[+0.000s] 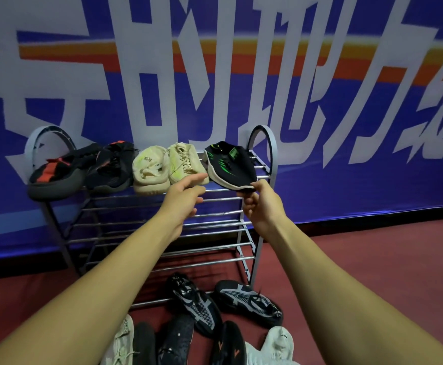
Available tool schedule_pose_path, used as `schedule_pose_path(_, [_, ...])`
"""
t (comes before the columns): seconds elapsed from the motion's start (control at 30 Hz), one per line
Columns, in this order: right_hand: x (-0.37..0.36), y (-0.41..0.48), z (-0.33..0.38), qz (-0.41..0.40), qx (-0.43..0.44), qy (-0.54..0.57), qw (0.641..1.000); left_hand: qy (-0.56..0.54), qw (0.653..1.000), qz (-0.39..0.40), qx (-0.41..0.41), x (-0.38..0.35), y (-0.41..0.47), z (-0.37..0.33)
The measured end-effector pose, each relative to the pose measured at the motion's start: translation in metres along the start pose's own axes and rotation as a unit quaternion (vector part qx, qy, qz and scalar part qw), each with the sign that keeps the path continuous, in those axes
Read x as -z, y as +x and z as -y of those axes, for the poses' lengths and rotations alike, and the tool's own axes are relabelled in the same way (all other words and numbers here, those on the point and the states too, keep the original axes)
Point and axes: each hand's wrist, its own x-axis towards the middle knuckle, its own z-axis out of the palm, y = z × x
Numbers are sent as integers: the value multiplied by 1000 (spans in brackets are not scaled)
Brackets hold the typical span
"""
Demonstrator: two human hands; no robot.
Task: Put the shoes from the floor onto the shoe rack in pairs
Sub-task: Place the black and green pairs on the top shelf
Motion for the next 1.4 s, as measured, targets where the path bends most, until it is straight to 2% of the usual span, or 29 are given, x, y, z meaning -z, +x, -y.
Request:
schedule_pose_path(0.17, [-7,4,1,28,-8,28,999,-29,999,-30,11,4,6,5])
schedule_pose_path(0.37, [-29,12,-3,47,-37,48,997,4,999,-42,20,22,12,13])
schedule_pose_path(0.53, [-30,19,-16,-21,-6,-20,1000,31,999,-32,16,29,10,14])
schedule_pose_path(0.7, [-30,10,-13,-24,1,-66,998,63,998,-21,13,31,3,12])
schedule_pose_path(0.9, [-21,-8,-19,-4,40,-213,976,109,993,-13,36,52,-10,10])
schedule_pose_path(0.97, [-19,-10,-27,-3,51,-295,954,133,990,-13,40,62,-16,11])
schedule_pose_path(1.03, [-19,-12,-38,7,51,-399,916,159,986,-8,45,70,-21,12])
schedule_pose_path(1.2, [-32,-28,-71,115,51,-567,814,242,966,0,90,95,-30,35])
schedule_pose_path(1.27, [-42,-36,-84,152,48,-608,778,311,945,23,97,109,-36,52])
schedule_pose_path(1.33, [-55,-43,-101,177,51,-650,737,402,907,65,103,125,-44,72])
schedule_pose_path(1.4, [-65,-48,-124,205,39,-656,725,489,858,108,117,141,-56,91])
